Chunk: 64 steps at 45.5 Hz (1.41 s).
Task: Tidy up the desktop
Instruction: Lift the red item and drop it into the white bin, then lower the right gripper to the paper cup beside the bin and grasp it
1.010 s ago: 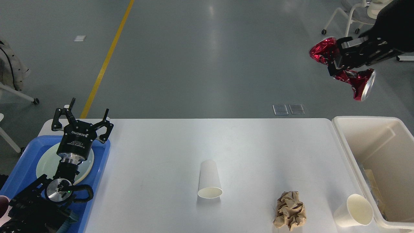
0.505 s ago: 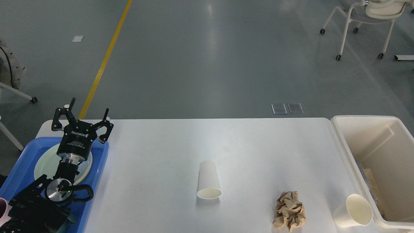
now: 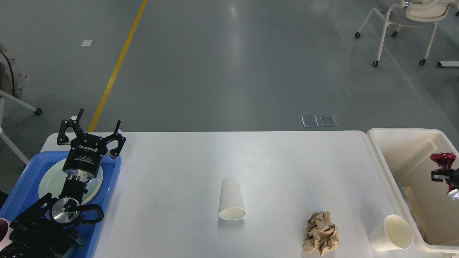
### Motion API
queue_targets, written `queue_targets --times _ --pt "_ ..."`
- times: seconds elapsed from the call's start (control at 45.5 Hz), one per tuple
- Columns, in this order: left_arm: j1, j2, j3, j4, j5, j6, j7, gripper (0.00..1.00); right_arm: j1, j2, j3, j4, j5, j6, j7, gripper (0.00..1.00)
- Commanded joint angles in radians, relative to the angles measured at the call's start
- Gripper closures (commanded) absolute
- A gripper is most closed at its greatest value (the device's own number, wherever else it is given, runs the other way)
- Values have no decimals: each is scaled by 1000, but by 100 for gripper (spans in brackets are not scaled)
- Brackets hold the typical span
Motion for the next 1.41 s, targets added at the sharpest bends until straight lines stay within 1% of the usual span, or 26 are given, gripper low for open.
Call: queue_targets --times 0.0,0.11,0.198,0.263,0.329,0.373,0.417,0.505,0.615,0.724,0.746,0.768,0.834,0.966,1.01,1.142,1.273,1.383 --pt "0 0 0 0 0 1 0 0 5 -3 11 4 8 1 2 0" --pt "0 0 0 0 0 1 0 0 20 -4 10 12 8 10 2 0" --pt "0 0 0 0 0 1 0 0 74 -8 8 42 4 18 5 0" --pt "0 0 0 0 0 1 0 0 176 -26 4 113 -3 38 10 0" --pt "0 0 0 0 0 1 0 0 340 -78 2 243 -3 99 30 0" --pt "0 0 0 0 0 1 0 0 474 -104 -7 340 -4 176 43 0" --pt "0 0 0 0 0 1 0 0 609 -118 -25 432 -15 266 45 0" --pt "0 0 0 0 0 0 0 0 918 -124 -82 622 -88 469 45 0" --pt "0 0 0 0 0 1 0 0 1284 -121 -128 922 -182 731 43 0" --pt "0 0 0 0 0 1 0 0 1604 -118 -114 1215 -178 929 47 0" --pt "0 0 0 0 0 1 0 0 1651 -118 -104 1251 -176 964 48 0" --pt "0 0 0 0 0 1 0 0 1690 -123 -85 1282 -170 978 48 0" --pt "0 0 0 0 0 1 0 0 1744 -138 -36 1334 -133 978 48 0" --pt "0 0 0 0 0 1 0 0 1755 -195 -30 1334 -118 978 31 0" --pt "0 0 0 0 0 1 0 0 1754 -204 -54 1334 -124 978 24 0" --pt "0 0 0 0 0 0 0 0 1728 -228 -206 1336 -197 971 14 0" --pt "0 0 0 0 0 0 0 0 1532 -311 -364 1343 -406 666 16 0" --pt "0 0 0 0 0 1 0 0 1326 -406 -409 1308 -619 496 14 0"
